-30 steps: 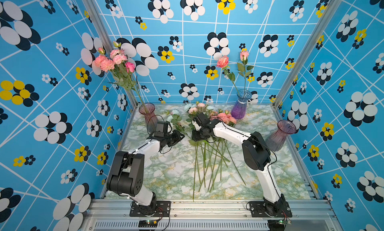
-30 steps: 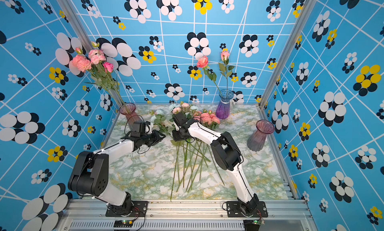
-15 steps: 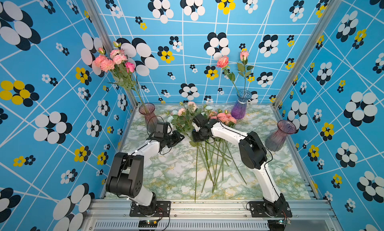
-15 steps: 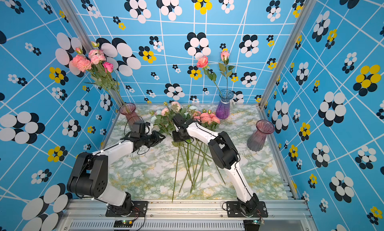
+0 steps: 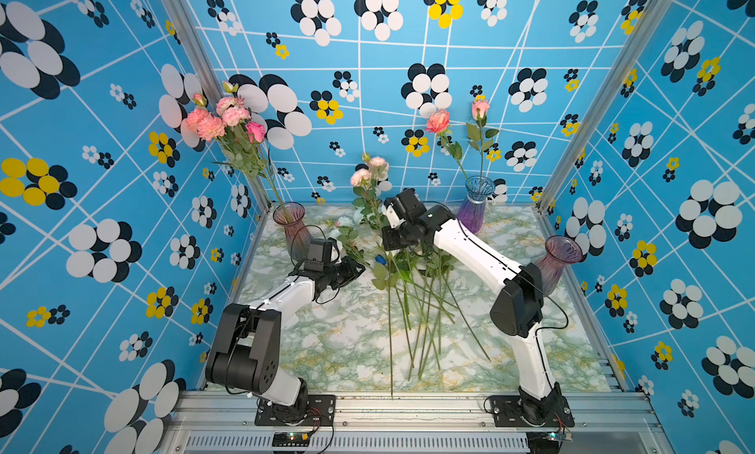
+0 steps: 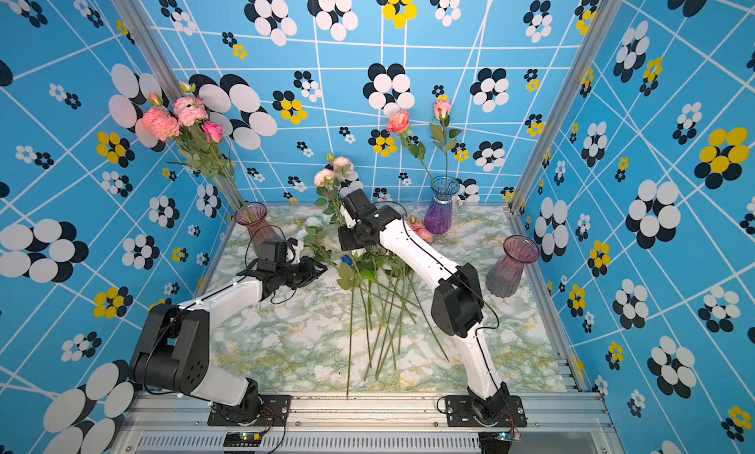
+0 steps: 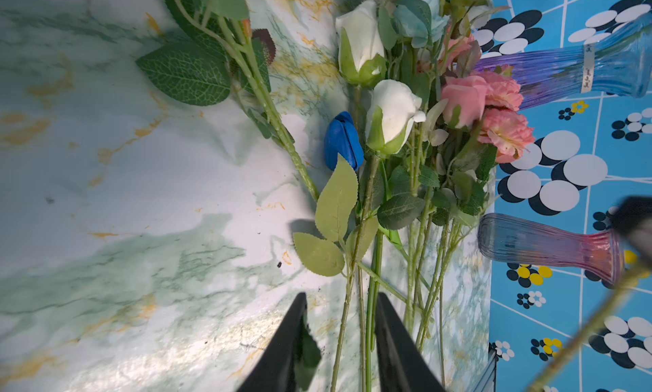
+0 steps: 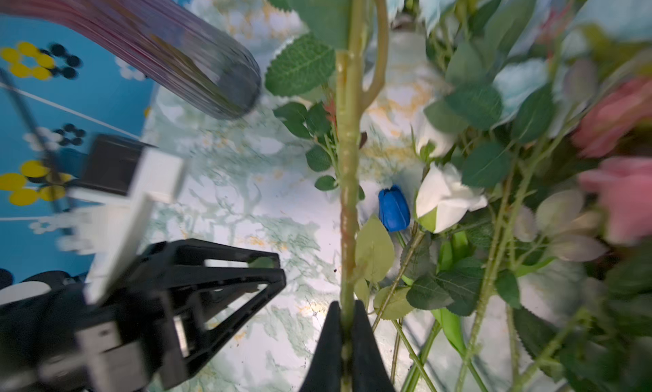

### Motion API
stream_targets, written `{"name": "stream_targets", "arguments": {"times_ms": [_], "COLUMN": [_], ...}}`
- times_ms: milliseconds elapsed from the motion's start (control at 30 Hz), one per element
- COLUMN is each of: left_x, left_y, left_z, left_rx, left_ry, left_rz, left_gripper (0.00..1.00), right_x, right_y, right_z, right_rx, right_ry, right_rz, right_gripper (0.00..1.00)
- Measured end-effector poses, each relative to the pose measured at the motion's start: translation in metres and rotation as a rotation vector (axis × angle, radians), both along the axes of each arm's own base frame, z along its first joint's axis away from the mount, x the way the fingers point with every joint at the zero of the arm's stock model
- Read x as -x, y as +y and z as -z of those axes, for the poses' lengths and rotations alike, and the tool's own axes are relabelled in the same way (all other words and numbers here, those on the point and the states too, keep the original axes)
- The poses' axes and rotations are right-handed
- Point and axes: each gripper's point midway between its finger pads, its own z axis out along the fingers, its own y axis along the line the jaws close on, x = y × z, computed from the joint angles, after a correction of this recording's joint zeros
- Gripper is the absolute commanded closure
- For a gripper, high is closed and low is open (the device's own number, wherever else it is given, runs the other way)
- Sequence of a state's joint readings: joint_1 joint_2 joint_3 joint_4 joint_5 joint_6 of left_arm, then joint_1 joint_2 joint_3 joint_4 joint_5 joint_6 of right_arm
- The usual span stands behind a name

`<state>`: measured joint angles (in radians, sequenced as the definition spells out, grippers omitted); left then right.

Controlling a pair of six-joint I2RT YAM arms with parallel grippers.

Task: Place the pink flowers into the vase
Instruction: Pick up the flower at the center of the board, then place the flower in the vase.

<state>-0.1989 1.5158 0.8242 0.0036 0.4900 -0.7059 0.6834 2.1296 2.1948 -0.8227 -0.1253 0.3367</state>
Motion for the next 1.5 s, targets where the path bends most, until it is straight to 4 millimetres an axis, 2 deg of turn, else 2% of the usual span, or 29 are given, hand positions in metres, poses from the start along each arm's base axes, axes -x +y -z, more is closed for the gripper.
{"name": "stream_targets", "arguments": {"times_ms": [100,200,467,567,633,767,867,967,1067,1133,1233,1400,1500], "left_x": [0.003,0.003,-0.002,-0.002,-0.002,0.0,0.003,0.005,0.004,0.003,0.003,0.002,0.002], "left_y": [-0.009,-0.021,-0.062,-0.081,-0.094,-0.114,-0.124,-0.129,-0.129,-0.13,-0.13,-0.13,-0.131], "left_z": [-0.004,-0.011,-0.054,-0.073,-0.086,-0.106,-0.113,-0.111,-0.106,-0.102,-0.097,-0.09,-0.086], "left_rx": [-0.019,-0.04,-0.067,-0.073,-0.076,-0.084,-0.097,-0.11,-0.123,-0.132,-0.142,-0.154,-0.163], "left_ry": [-0.023,-0.052,-0.195,-0.261,-0.308,-0.389,-0.431,-0.445,-0.447,-0.445,-0.438,-0.429,-0.423], "left_rz": [0.03,0.067,0.185,0.243,0.281,0.35,0.389,0.416,0.428,0.435,0.44,0.45,0.458], "left_gripper": [0.65,0.65,0.62,0.58,0.58,0.5,0.45,0.39,0.34,0.32,0.26,0.17,0.05], "right_x": [-0.01,-0.022,-0.057,-0.071,-0.078,-0.09,-0.102,-0.118,-0.141,-0.158,-0.185,-0.219,-0.23], "right_y": [-0.02,-0.052,-0.165,-0.198,-0.213,-0.232,-0.246,-0.264,-0.285,-0.295,-0.307,-0.309,-0.308], "right_z": [-0.057,-0.109,-0.232,-0.271,-0.29,-0.332,-0.356,-0.365,-0.356,-0.341,-0.307,-0.256,-0.236], "right_rx": [-0.055,-0.083,-0.077,-0.065,-0.049,-0.03,-0.022,-0.013,0.006,0.02,0.052,0.071,0.074], "right_ry": [-0.101,-0.223,-0.617,-0.772,-0.857,-1.031,-1.137,-1.205,-1.222,-1.207,-1.154,-1.069,-1.037], "right_rz": [0.019,0.059,0.293,0.394,0.442,0.52,0.57,0.62,0.663,0.683,0.696,0.675,0.667], "right_gripper": [1.0,1.0,1.0,1.0,1.0,1.0,1.0,1.0,1.0,1.0,1.0,1.0,1.0]}}
